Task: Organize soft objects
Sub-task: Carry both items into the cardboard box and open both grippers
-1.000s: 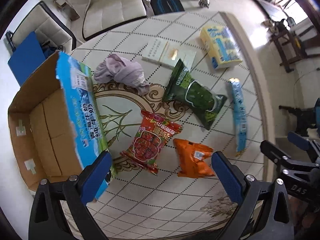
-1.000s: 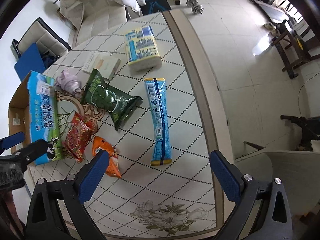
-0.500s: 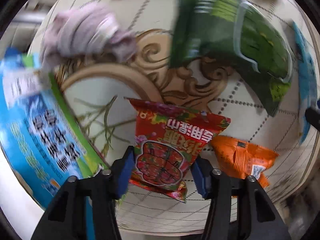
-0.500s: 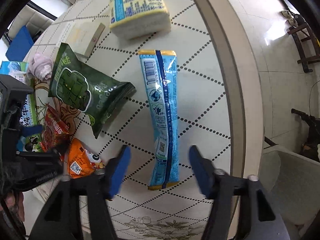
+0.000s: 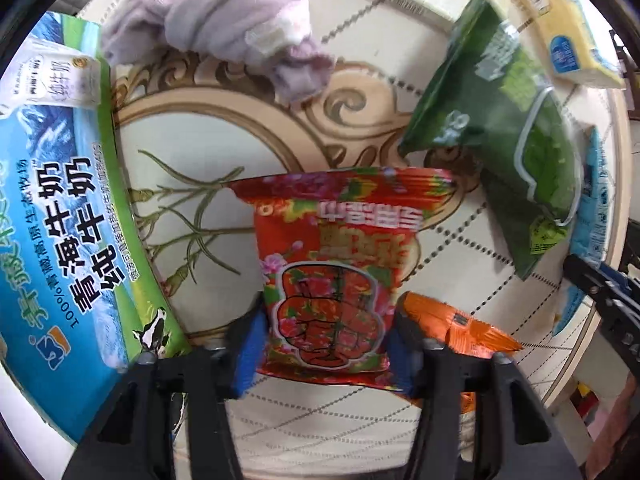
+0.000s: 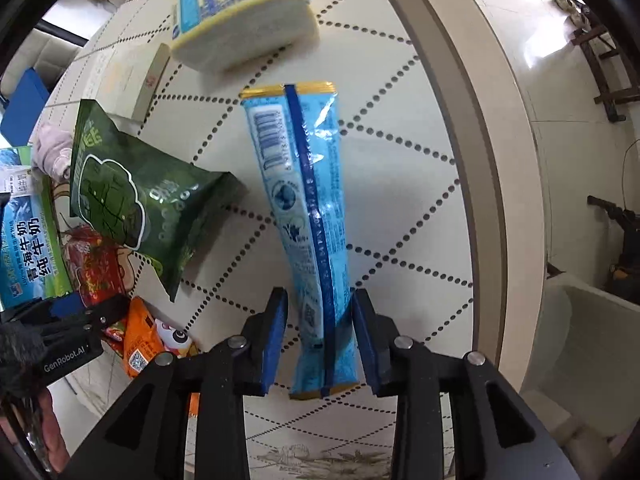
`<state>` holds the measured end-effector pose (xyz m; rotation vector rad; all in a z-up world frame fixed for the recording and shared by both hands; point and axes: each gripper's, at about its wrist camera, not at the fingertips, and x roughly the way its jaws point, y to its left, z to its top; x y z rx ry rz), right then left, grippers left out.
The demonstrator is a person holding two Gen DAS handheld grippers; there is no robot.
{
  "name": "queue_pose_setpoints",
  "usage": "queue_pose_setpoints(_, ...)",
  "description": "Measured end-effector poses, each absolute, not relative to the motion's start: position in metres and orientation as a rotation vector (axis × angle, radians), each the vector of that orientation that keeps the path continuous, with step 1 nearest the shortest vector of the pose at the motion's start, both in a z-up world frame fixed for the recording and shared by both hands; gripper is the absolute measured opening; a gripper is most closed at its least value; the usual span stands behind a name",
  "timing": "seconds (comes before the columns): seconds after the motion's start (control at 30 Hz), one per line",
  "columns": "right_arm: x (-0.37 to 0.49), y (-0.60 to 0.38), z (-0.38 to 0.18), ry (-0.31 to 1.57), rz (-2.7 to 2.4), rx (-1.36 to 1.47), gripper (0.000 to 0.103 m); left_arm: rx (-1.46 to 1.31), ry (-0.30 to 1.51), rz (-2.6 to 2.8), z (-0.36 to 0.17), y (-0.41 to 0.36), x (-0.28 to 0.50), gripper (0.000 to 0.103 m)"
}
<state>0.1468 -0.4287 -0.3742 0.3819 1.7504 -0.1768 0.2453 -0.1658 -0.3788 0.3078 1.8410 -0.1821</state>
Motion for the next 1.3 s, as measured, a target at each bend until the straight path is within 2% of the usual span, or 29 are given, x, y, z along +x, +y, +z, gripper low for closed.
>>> queue_pose_setpoints(0.1,0.143,-0.419,-0.368,1.738,-0.176,0.359,0.017,0.294,1.767,-0.183,-0.351,-0.157,0.222,0.043)
queue_pose_setpoints(0.23,0.124,-0.413,-0.359,1.719,-0.187,0.367,0.014,0.317,1.657,-0.165,-0.302,-0.153,0.210,0.043)
queue_pose_setpoints(0.4,0.105,-0.404,-0.324,1.671,-0.153,0.395,0.013,0.241,1.547,-0.178,-0.211,-0.146,0.178,0.043)
queue_pose_setpoints(0.53,0.098,-0.378,-0.266,1.583,-0.062,0.383,0.013,0.155,1.470,-0.185,-0.153,-0.115,0.150,0.043)
queue_pose_setpoints(0.6,0.099,-0.358,-0.229,1.540,-0.002,0.372,0.013,0.122,1.446,-0.188,-0.155,-0.084,0.152,0.043)
queue_pose_setpoints(0.73,0.122,-0.300,-0.169,1.466,0.114,0.345,0.013,0.061,1.377,-0.157,-0.100,-0.025,0.148,0.043)
queue_pose_setpoints(0.9,0.152,-0.207,-0.116,1.404,0.258,0.310,0.013,0.011,1.359,-0.114,-0.089,0.028,0.168,0.043)
queue_pose_setpoints(0.97,0.172,-0.161,-0.115,1.398,0.273,0.286,0.013,0.009,1.361,-0.100,-0.086,0.054,0.178,0.043)
queue_pose_setpoints(1.13,0.220,-0.075,-0.139,1.444,0.287,0.273,0.013,0.007,1.390,-0.095,-0.099,0.101,0.209,0.042)
queue_pose_setpoints(1.3,0.265,-0.035,-0.196,1.537,0.246,0.284,0.013,-0.011,1.503,-0.131,-0.155,0.120,0.248,0.043)
